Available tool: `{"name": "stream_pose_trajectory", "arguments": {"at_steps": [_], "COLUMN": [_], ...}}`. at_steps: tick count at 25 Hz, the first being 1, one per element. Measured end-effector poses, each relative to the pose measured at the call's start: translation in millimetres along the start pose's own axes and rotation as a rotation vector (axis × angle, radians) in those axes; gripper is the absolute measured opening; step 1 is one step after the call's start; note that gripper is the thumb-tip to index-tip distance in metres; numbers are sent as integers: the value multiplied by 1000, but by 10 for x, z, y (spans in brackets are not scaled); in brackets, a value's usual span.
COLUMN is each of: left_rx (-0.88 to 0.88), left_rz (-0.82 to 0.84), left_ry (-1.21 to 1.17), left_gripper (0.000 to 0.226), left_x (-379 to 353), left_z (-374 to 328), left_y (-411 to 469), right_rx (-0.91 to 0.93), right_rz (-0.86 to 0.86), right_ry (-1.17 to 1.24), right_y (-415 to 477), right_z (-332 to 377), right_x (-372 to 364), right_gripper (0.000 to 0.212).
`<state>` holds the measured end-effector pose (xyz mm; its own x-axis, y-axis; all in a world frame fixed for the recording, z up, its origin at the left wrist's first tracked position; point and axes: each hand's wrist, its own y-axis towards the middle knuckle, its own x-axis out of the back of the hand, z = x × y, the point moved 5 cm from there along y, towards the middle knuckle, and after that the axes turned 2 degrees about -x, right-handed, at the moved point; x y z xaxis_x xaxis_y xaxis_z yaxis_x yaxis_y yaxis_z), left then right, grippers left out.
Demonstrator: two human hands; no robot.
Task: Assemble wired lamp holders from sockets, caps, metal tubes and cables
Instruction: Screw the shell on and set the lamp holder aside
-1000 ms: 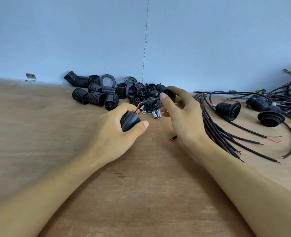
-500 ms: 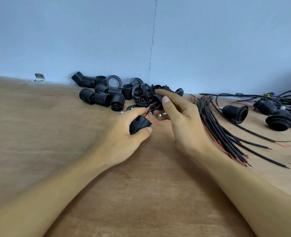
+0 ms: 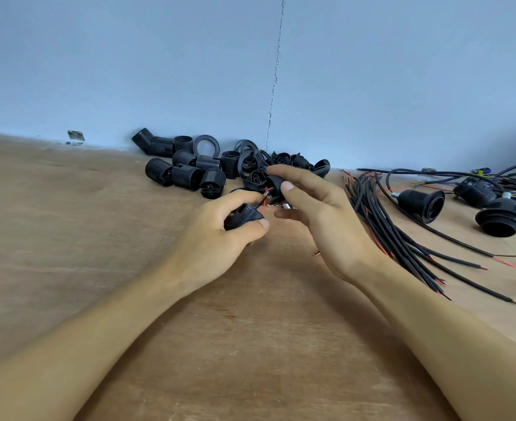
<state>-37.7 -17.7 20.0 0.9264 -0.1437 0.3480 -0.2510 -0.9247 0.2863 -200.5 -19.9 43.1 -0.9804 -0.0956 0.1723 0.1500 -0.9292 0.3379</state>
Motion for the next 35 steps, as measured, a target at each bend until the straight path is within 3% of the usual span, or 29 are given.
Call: {"name": "stream_pose_trajectory", "arguments": {"at_steps": [4, 10, 15, 21, 26, 30, 35], "left_rx": [-14, -27, -7, 112, 226, 293, 300], "left_rz": [-48, -122, -177, -36, 41, 63, 91], "left_ry": [-19, -30, -21, -315, -610, -692, -701], "left_gripper": [40, 47, 49, 31, 46, 55, 49], "left_x": [-55, 29, 65, 46, -6, -38, -55], "left_z": [19, 49, 89, 90, 82, 93, 110], "left_y": [-15, 16, 24, 41, 66, 65, 61], "right_rx": [25, 30, 21, -60, -88, -73, -37], "right_rz": [25, -60, 29, 111, 117, 34, -4], "right_ry": [-147, -117, -48, 80, 195, 167, 38], "right_y": [-35, -34, -26, 3, 20, 14, -20], "right_z": [-12, -5, 6, -16, -43, -39, 1], "right_x": [-65, -28, -6, 4, 5, 6, -4], "right_gripper": [31, 21, 27, 30, 31, 23, 23]}}
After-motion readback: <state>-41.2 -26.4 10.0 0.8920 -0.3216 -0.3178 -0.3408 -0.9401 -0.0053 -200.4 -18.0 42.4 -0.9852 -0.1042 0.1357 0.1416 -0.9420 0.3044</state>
